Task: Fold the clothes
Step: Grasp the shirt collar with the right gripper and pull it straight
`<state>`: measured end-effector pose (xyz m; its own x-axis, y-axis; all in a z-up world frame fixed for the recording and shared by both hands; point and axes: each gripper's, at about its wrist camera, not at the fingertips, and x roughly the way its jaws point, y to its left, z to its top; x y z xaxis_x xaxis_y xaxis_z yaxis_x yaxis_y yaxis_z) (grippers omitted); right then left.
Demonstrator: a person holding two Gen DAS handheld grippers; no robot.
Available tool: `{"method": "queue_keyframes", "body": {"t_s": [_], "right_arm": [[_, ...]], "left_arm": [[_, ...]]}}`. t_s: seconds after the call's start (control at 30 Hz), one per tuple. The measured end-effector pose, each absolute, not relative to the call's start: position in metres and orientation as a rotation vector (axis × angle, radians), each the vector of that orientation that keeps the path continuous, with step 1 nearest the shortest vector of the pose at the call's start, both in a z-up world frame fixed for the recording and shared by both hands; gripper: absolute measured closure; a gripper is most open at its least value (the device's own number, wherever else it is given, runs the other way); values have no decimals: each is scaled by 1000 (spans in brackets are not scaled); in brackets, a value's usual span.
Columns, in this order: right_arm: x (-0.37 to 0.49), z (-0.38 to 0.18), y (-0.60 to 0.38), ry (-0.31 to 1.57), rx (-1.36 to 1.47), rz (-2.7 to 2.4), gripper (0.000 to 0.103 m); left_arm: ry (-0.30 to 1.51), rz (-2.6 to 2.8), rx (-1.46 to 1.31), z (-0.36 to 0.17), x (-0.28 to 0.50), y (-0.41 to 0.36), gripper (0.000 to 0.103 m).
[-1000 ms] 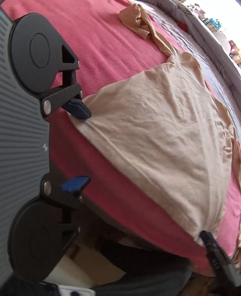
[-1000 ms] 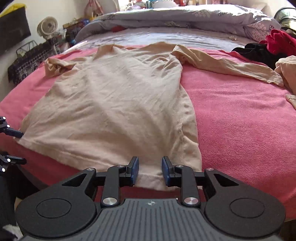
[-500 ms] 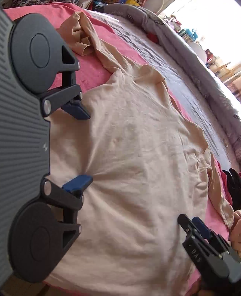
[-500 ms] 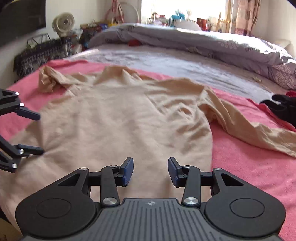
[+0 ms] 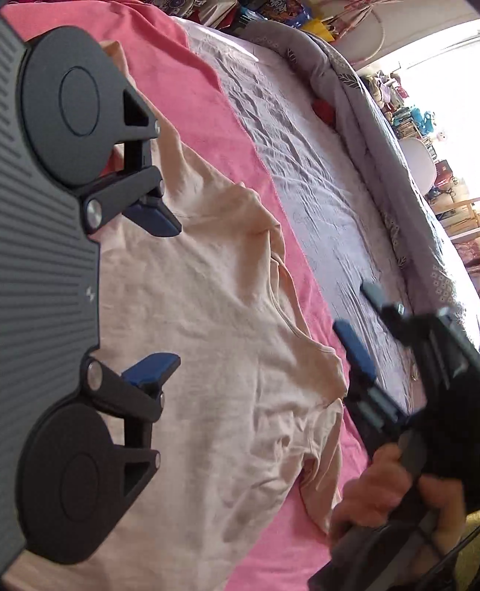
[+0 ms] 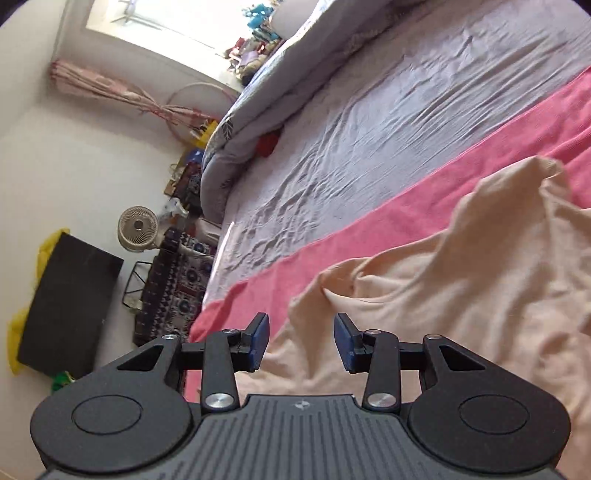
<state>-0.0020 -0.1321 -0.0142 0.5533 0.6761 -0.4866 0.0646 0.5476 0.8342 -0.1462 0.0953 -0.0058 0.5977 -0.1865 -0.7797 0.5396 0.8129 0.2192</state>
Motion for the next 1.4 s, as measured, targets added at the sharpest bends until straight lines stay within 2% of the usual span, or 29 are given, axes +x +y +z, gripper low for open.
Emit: {"method": "queue_keyframes", "body": {"t_s": [0.13,0.23,0.33,0.4,0.6,0.87,0.97,1.03,1.1,1.27,1.4], "right_arm": [[64,-43,-116,1026,1025,419,62],[93,-70,-105,1129,1034,357,62],[103,-84,-94,1185,982,343,62],[105,-90,-88,1209,949,344,60],[104,-113,-82,1269,950,311,57],[124,-116,-87,1086,1176,339,56],[124,-111,-86,1131,1060,307,56],[121,-109,-78,1181,940,306,60],[117,-109,-68,1216,852,325,86],[119,-106,-63,1178,898,316,94],[137,-103,-67,1123,938,284,95]], "left_arm": [[1042,-437,382,-45,-121,101,33],[1110,-428,287,-57,-121,118,30],[1140,-437,234,-62,-119,126,16],[1153,-461,249,-65,-119,123,2],[1150,-478,264,-69,-118,119,0],[1138,-492,268,-69,-118,120,0],[1132,-494,268,-69,-119,121,0],[1130,-496,267,-69,-119,122,0],[1127,-498,266,-69,-119,123,0],[1119,-501,263,-70,-120,124,0],[1106,-501,262,-70,-121,124,0]]}}
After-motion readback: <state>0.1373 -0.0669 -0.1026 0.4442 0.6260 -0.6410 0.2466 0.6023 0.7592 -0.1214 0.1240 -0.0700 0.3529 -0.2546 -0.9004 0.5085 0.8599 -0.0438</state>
